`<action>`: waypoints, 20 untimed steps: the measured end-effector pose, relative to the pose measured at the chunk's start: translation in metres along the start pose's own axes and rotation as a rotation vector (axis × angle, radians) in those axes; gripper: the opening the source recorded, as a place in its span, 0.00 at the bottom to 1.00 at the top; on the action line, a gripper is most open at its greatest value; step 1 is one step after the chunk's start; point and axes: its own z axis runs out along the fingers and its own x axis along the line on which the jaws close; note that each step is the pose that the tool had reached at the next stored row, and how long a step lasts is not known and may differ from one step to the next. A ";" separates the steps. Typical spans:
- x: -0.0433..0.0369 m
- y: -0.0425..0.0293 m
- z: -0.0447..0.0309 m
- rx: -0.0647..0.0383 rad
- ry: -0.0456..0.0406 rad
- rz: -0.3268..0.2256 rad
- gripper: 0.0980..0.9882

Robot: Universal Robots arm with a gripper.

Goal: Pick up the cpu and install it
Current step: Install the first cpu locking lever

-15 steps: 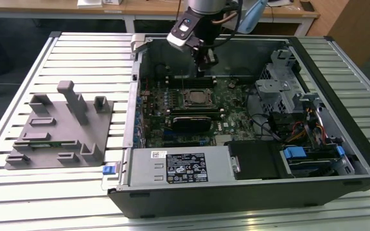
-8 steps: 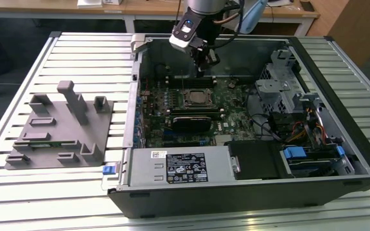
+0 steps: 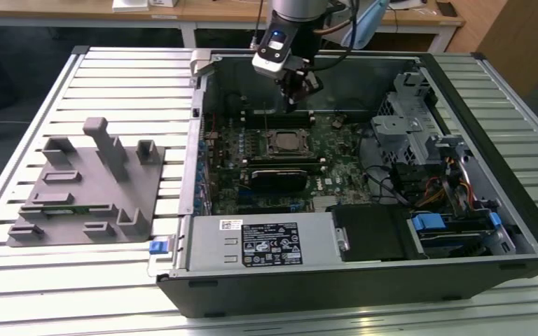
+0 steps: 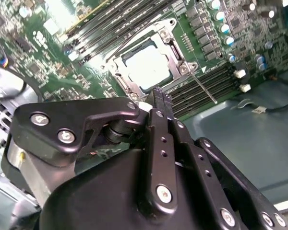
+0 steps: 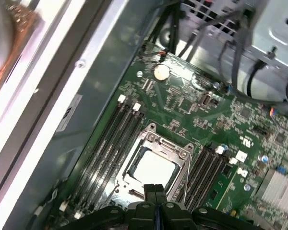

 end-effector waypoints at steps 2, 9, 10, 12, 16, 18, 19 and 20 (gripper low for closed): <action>0.0000 0.0000 0.0000 -0.001 0.0008 -0.036 0.03; 0.0000 0.0000 0.0001 -0.003 0.0029 -0.133 0.03; 0.0000 0.0000 0.0001 -0.004 0.0032 -0.143 0.03; 0.0000 0.0000 0.0001 -0.004 0.0037 -0.165 0.03; 0.0000 0.0000 0.0001 -0.005 0.0045 -0.202 0.03; 0.0000 0.0000 0.0001 -0.006 0.0048 -0.218 0.03; 0.0000 0.0000 0.0001 -0.006 0.0050 -0.225 0.03; 0.0000 0.0000 0.0001 -0.006 0.0051 -0.232 0.03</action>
